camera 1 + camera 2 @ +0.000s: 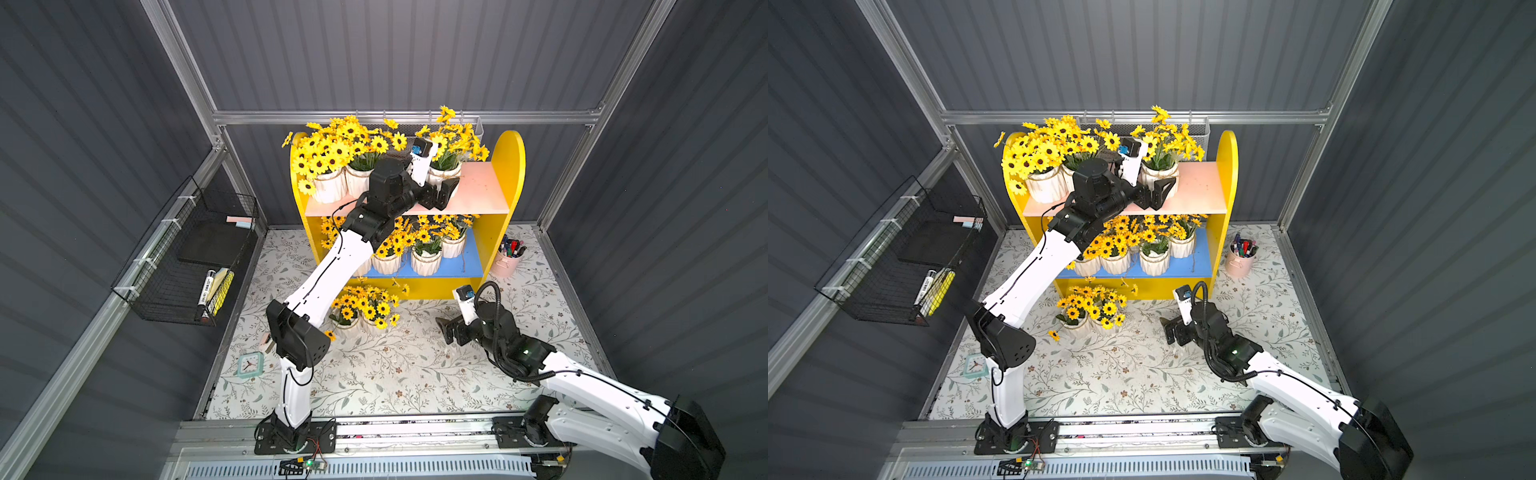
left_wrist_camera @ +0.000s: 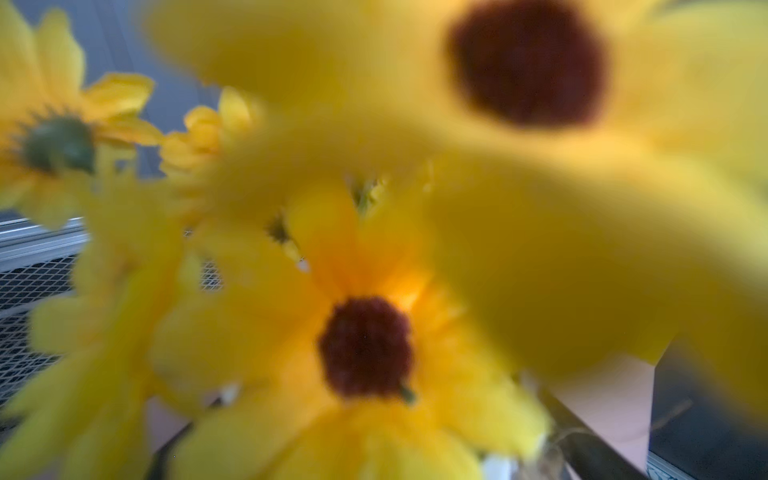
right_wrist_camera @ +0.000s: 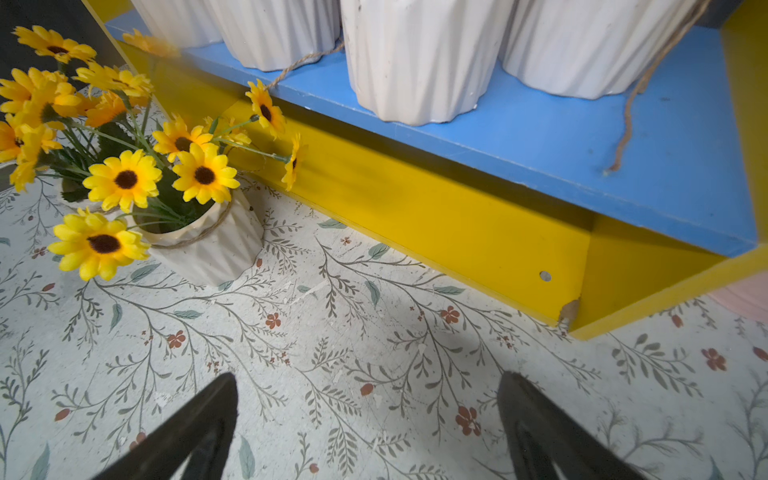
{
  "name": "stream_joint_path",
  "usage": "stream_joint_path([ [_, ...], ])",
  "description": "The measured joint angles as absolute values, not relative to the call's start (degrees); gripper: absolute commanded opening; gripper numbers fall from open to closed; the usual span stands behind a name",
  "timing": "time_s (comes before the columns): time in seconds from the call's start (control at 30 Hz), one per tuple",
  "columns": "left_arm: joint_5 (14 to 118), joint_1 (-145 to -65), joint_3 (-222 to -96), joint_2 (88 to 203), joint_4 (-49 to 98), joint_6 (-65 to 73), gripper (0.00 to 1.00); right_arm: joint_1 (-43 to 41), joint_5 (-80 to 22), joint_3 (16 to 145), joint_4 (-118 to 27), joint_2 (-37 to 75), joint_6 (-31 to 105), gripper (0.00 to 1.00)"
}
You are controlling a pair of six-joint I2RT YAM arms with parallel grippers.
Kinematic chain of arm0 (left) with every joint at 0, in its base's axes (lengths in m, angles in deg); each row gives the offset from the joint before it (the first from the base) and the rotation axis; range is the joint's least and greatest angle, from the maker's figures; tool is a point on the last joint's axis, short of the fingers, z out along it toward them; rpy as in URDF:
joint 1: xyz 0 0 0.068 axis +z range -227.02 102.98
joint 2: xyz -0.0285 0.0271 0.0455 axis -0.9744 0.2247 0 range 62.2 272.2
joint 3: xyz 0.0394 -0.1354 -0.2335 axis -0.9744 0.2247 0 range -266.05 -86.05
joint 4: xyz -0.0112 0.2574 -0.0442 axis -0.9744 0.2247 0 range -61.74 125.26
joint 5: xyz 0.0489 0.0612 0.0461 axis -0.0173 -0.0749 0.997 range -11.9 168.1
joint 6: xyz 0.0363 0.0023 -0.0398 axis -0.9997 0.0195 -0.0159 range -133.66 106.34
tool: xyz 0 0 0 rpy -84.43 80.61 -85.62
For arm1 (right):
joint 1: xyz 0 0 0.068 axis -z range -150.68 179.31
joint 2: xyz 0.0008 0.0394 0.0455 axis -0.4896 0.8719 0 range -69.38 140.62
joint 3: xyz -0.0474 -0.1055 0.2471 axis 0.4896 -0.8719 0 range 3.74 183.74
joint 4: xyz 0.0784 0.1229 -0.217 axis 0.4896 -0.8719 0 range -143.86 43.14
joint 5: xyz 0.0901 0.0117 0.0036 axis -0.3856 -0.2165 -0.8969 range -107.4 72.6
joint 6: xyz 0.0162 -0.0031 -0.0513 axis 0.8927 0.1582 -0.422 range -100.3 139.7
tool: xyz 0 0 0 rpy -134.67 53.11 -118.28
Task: Take the sunflower pots off the shelves
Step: Pick up the sunflower pot from the shelf.
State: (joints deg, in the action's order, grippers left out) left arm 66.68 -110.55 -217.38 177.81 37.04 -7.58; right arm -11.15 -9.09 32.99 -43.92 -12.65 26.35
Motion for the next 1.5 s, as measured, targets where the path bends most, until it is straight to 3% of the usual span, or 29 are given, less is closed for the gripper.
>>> stream_joint_path([
  [0.57,65.2,-110.5,-224.6,182.3,40.8,-5.4,0.99,-11.0,-9.2,33.0,-44.2,-13.0,26.8,0.99],
  [0.63,65.2,-110.5,-224.6,182.3,40.8,-5.4,0.94,-11.0,-9.2,33.0,-44.2,-13.0,26.8,0.99],
  [0.8,64.4,-110.5,-224.5,182.3,40.7,-5.6,0.65,-11.0,-9.2,33.0,-44.4,-13.2,26.8,0.99],
  [0.83,64.3,-110.5,-224.4,182.3,40.5,-5.6,0.56,-11.0,-9.2,33.0,-44.4,-13.3,26.8,0.99],
  [0.97,63.9,-110.5,-222.9,182.0,38.6,-5.7,0.05,-11.0,-9.1,33.0,-44.3,-13.6,26.8,0.99],
  [1.0,63.9,-110.5,-222.1,181.7,37.8,-5.7,0.00,-11.0,-9.1,33.0,-44.4,-13.6,26.8,0.99],
  [1.5,61.5,-110.7,-221.3,180.8,37.5,-6.4,0.00,-11.0,-7.9,33.2,-44.9,-13.6,26.8,0.99],
])
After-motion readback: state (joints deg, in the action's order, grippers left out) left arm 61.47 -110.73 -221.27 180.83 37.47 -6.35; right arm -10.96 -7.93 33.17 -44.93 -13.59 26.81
